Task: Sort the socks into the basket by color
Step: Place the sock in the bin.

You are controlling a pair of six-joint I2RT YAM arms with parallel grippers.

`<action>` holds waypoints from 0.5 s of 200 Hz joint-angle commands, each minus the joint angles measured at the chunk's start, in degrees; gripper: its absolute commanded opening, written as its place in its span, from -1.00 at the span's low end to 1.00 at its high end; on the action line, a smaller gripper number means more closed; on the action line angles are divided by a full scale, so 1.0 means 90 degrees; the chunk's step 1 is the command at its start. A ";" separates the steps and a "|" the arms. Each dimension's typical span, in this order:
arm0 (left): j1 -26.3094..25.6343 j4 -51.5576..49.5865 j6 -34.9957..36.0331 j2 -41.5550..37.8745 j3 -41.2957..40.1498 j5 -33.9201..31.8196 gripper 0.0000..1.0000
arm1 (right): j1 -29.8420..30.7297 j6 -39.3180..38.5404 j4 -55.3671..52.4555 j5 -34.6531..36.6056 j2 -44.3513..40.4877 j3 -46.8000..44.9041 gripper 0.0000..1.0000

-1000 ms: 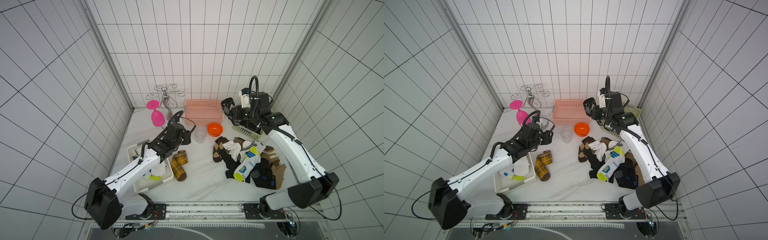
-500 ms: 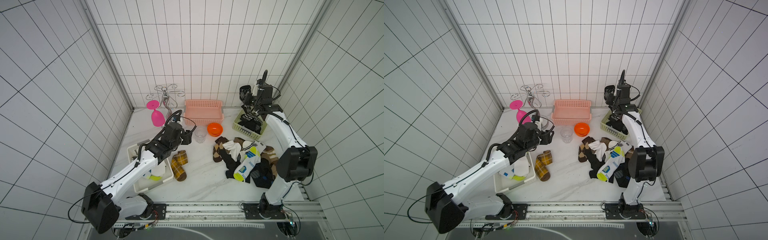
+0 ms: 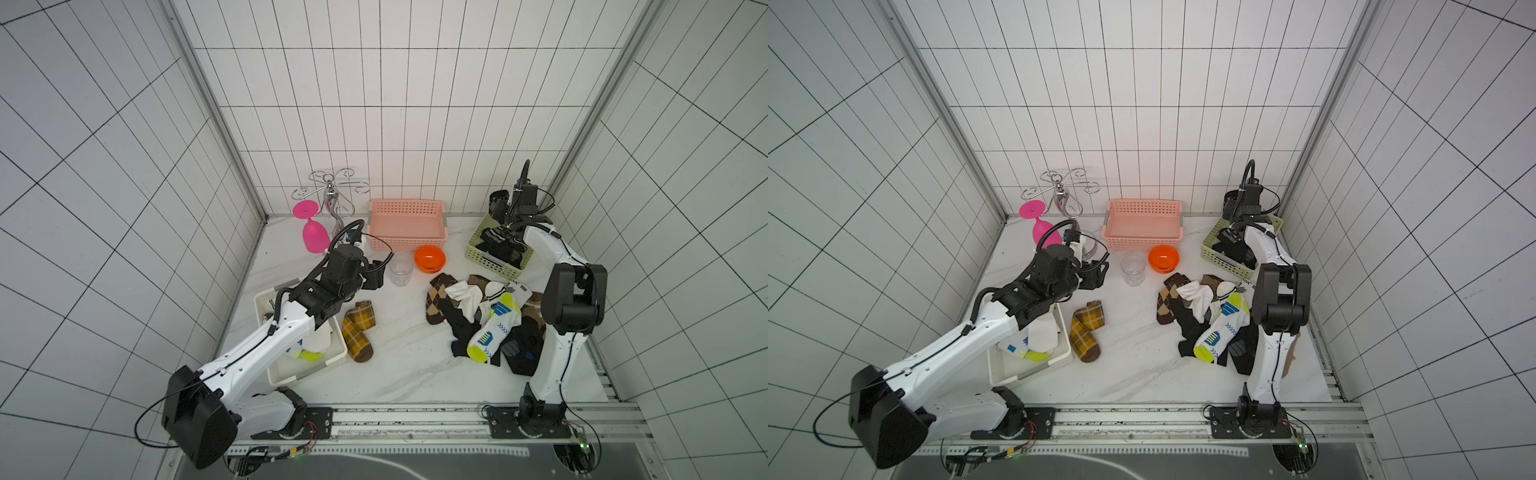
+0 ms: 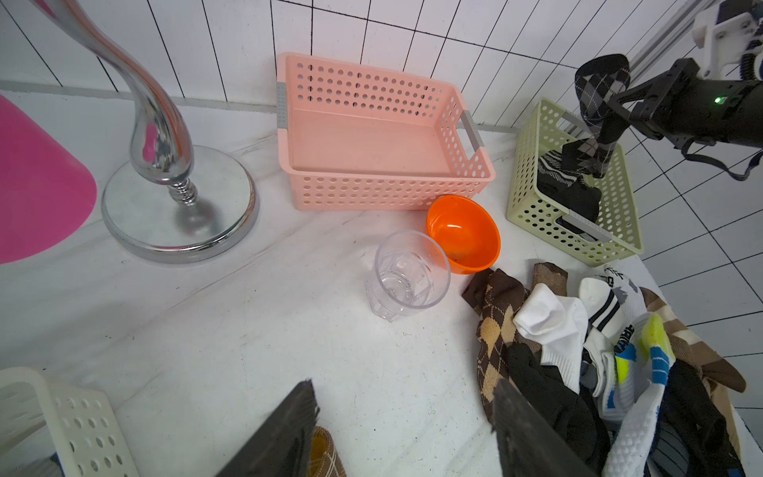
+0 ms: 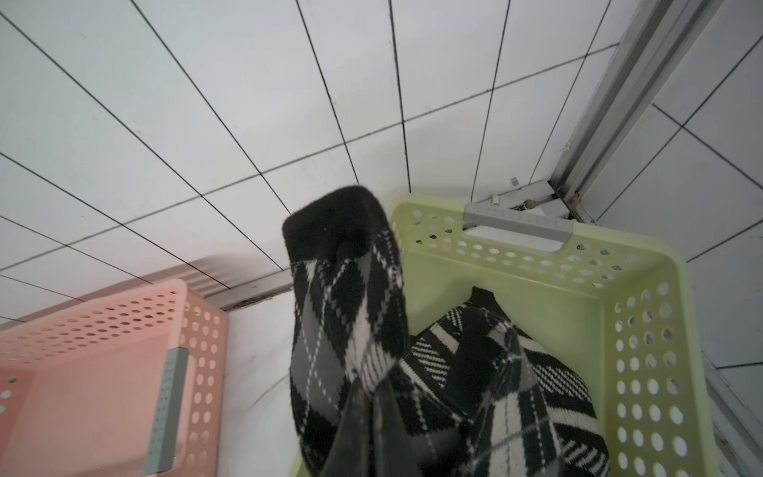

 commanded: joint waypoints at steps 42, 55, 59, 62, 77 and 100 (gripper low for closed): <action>-0.0025 0.0175 0.0170 0.0347 0.0340 0.0141 0.43 | -0.0378 -0.0237 -0.0626 -0.0025 0.0961 0.0527 -1.00; -0.0025 0.0159 0.0170 0.0424 0.0398 0.0136 0.44 | -0.0398 -0.0200 -0.0714 -0.0141 0.1070 0.0602 -1.00; -0.0022 0.0157 0.0178 0.0451 0.0410 0.0119 0.45 | -0.0399 -0.0188 -0.0765 -0.0167 0.1102 0.0653 -1.00; -0.0026 0.0142 0.0177 0.0459 0.0421 0.0123 0.45 | -0.0398 -0.0188 -0.0796 -0.0174 0.1131 0.0688 -1.00; -0.0022 0.0114 0.0175 0.0545 0.0486 0.0132 0.47 | -0.0401 -0.0161 -0.0881 -0.0239 0.1197 0.0784 -1.00; -0.0021 0.0102 0.0170 0.0616 0.0522 0.0185 0.49 | -0.0399 -0.0110 -0.0923 -0.0278 0.1171 0.0832 -0.86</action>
